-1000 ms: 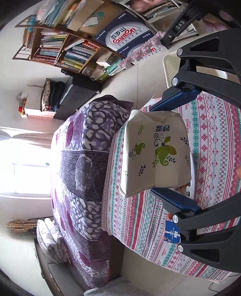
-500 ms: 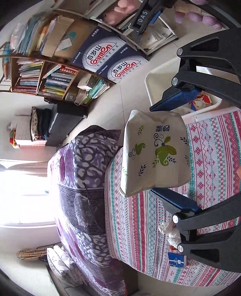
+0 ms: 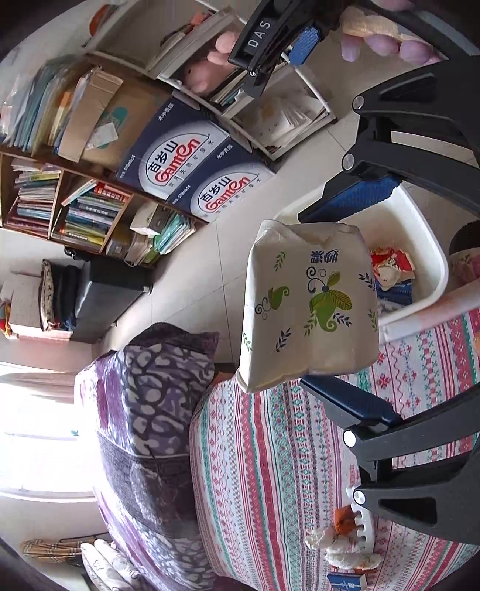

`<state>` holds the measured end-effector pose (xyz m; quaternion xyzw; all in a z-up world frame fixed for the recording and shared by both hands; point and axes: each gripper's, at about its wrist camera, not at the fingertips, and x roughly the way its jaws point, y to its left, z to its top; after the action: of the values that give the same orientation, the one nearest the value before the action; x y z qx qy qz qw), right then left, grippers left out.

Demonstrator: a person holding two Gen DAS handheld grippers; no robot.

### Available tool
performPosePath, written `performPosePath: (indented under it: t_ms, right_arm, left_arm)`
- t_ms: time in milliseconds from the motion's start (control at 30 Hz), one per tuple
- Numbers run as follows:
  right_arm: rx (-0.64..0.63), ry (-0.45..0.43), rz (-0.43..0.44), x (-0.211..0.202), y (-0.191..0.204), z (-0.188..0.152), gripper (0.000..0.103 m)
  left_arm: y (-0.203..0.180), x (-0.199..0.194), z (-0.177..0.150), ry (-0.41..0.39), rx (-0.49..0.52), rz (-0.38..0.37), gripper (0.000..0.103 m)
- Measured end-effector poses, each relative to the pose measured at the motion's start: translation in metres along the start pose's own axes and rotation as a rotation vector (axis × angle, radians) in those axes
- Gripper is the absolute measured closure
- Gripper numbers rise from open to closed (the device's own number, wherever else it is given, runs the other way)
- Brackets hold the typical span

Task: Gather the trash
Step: 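Lower the white tissue pack into the bin and open the left tool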

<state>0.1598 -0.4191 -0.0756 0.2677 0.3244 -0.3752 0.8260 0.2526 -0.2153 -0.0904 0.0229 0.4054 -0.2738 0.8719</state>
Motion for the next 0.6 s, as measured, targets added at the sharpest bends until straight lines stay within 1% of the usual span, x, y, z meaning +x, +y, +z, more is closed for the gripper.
performPosePath:
  t_ms: [133, 167, 200, 267, 300, 433, 500, 600]
  right_arm:
    - [0.014, 0.003, -0.004, 0.002, -0.006, 0.002, 0.020]
    - [0.019, 0.002, -0.003, 0.001, -0.007, 0.003, 0.020]
    - [0.026, 0.001, -0.001, 0.001, -0.008, 0.003, 0.020]
    - [0.040, -0.006, 0.003, -0.001, -0.010, 0.004, 0.018]
    - [0.043, -0.010, 0.003, -0.002, -0.009, 0.003, 0.016]
    - [0.032, -0.027, 0.005, -0.006, -0.001, -0.001, 0.015]
    - [0.013, -0.035, 0.000, -0.008, 0.007, -0.005, 0.011]
    - [-0.015, -0.050, -0.004, -0.010, 0.022, -0.013, 0.008]
  left_arm:
    - [-0.012, 0.008, 0.001, 0.026, -0.004, -0.075, 0.021]
    - [-0.014, 0.008, 0.000, 0.032, -0.004, -0.091, 0.017]
    - [-0.015, 0.008, 0.000, 0.034, -0.004, -0.101, 0.015]
    - [-0.015, 0.005, -0.001, 0.031, 0.004, -0.110, 0.014]
    - [-0.015, 0.003, -0.001, 0.030, 0.008, -0.107, 0.013]
    - [-0.004, -0.005, 0.001, 0.016, 0.000, -0.063, 0.013]
    - [0.006, -0.011, 0.001, -0.002, 0.001, -0.020, 0.012]
    - [0.023, -0.018, 0.000, -0.016, 0.003, 0.058, 0.012]
